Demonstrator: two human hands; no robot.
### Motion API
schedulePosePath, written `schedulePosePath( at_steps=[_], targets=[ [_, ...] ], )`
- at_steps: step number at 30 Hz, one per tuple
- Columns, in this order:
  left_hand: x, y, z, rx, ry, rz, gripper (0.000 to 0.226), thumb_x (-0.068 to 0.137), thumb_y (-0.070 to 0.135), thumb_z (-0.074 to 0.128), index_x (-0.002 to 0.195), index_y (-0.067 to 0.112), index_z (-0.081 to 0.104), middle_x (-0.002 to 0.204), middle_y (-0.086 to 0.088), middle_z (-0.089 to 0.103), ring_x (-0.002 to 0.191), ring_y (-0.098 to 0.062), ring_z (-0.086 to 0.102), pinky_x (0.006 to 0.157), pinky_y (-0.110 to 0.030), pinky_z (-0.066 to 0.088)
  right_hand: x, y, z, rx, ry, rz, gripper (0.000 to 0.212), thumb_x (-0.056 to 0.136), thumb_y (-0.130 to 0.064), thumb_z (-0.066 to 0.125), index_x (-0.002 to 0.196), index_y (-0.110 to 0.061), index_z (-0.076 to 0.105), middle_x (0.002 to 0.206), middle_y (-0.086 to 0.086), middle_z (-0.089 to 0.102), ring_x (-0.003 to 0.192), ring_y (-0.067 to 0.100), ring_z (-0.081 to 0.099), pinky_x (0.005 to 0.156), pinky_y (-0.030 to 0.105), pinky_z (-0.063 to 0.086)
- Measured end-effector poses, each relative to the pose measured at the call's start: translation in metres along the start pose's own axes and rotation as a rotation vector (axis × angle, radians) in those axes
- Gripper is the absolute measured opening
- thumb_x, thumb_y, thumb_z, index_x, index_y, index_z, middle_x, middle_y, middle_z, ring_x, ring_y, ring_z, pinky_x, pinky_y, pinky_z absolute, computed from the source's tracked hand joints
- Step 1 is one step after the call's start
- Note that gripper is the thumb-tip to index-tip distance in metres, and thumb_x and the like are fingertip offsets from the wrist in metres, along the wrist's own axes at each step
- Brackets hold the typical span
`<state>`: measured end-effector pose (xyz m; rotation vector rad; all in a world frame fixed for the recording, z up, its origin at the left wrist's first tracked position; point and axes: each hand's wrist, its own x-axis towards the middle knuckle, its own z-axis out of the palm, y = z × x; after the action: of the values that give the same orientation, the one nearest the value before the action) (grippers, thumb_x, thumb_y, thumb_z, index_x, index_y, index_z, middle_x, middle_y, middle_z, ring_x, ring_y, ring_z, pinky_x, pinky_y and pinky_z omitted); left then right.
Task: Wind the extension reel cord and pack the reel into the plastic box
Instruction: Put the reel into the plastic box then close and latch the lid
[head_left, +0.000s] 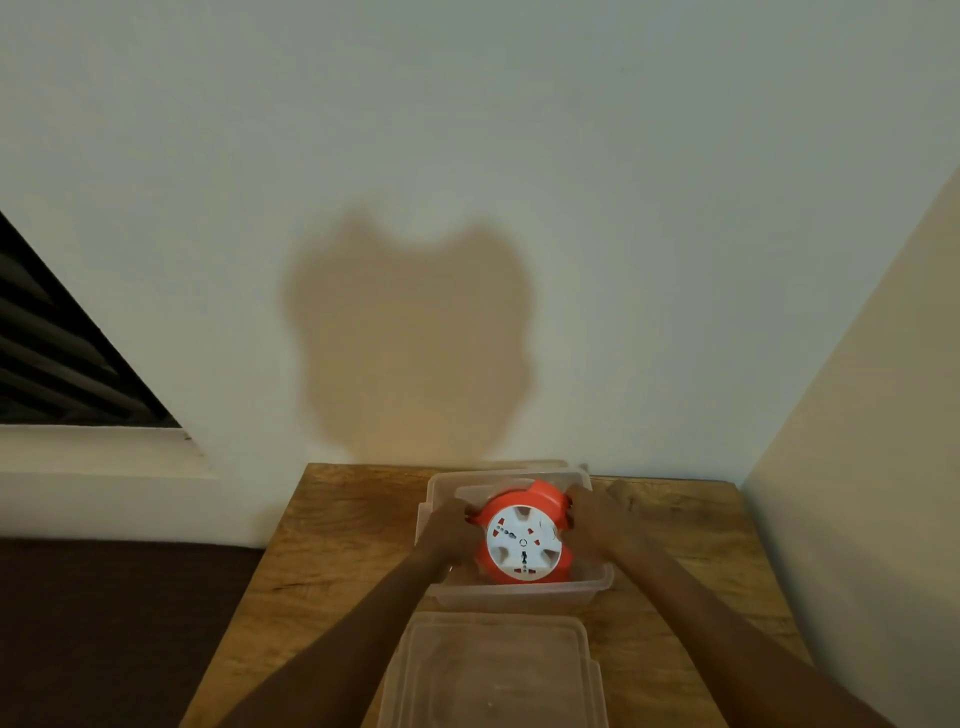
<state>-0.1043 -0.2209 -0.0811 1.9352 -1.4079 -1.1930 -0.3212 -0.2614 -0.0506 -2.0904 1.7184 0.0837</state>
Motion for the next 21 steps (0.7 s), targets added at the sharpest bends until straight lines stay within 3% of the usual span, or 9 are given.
schedulePosePath(
  at_steps=[5, 9, 12, 15, 18, 21],
  targets=[
    [0.005, -0.008, 0.006, 0.048, 0.052, -0.065, 0.026, 0.1, 0.01, 0.06, 0.125, 0.005, 0.065, 0.12, -0.014, 0.073, 0.112, -0.029, 0.068, 0.097, -0.043, 0.06, 0.007, -0.008, 0.012, 0.001, -0.062, -0.052, 0.03, 0.093, -0.031, 0.06, 0.12, -0.017, 0.06, 0.107, 0.002, 0.07, 0.102, 0.02, 0.064, 0.104, 0.042, 0.043],
    [0.001, -0.008, 0.004, 0.076, 0.093, -0.024, 0.027, 0.101, 0.013, 0.061, 0.127, 0.005, 0.062, 0.125, -0.014, 0.071, 0.117, -0.03, 0.067, 0.101, -0.043, 0.058, 0.008, -0.011, 0.022, -0.052, -0.008, -0.015, 0.039, 0.092, -0.038, 0.059, 0.127, -0.021, 0.054, 0.118, 0.003, 0.068, 0.12, 0.028, 0.055, 0.114, 0.054, 0.025],
    [-0.008, -0.001, -0.001, 0.165, 0.188, 0.108, 0.031, 0.101, 0.013, 0.064, 0.13, 0.006, 0.061, 0.129, -0.012, 0.069, 0.121, -0.027, 0.065, 0.102, -0.035, 0.056, 0.001, -0.014, 0.025, 0.007, 0.076, -0.041, 0.036, 0.092, -0.038, 0.059, 0.124, -0.023, 0.057, 0.114, 0.001, 0.069, 0.117, 0.028, 0.057, 0.111, 0.052, 0.034],
    [-0.025, 0.011, -0.012, 0.235, 0.258, 0.261, 0.043, 0.102, 0.018, 0.064, 0.143, 0.01, 0.057, 0.144, -0.009, 0.062, 0.132, -0.027, 0.059, 0.111, -0.04, 0.049, -0.02, -0.016, 0.021, 0.116, 0.346, -0.104, 0.034, 0.092, -0.044, 0.059, 0.121, -0.026, 0.061, 0.113, -0.005, 0.069, 0.106, 0.018, 0.063, 0.095, 0.043, 0.051],
    [-0.054, 0.001, -0.028, 0.113, 0.505, 0.305, 0.03, 0.099, 0.017, 0.068, 0.129, 0.013, 0.068, 0.125, -0.006, 0.073, 0.11, -0.022, 0.069, 0.094, -0.04, 0.06, -0.062, -0.008, 0.031, 0.582, 0.557, -0.037, 0.018, 0.09, -0.051, 0.062, 0.104, -0.039, 0.06, 0.099, -0.019, 0.064, 0.086, 0.001, 0.062, 0.068, 0.024, 0.052],
    [-0.089, -0.042, -0.036, -0.131, 0.699, 0.165, 0.017, 0.098, 0.015, 0.069, 0.114, 0.02, 0.067, 0.105, 0.003, 0.07, 0.096, -0.017, 0.069, 0.075, -0.026, 0.057, -0.101, 0.014, 0.067, 0.859, 0.556, 0.277, 0.016, 0.092, -0.024, 0.067, 0.102, -0.034, 0.058, 0.1, -0.01, 0.065, 0.085, 0.01, 0.062, 0.061, 0.022, 0.046]
  ],
)
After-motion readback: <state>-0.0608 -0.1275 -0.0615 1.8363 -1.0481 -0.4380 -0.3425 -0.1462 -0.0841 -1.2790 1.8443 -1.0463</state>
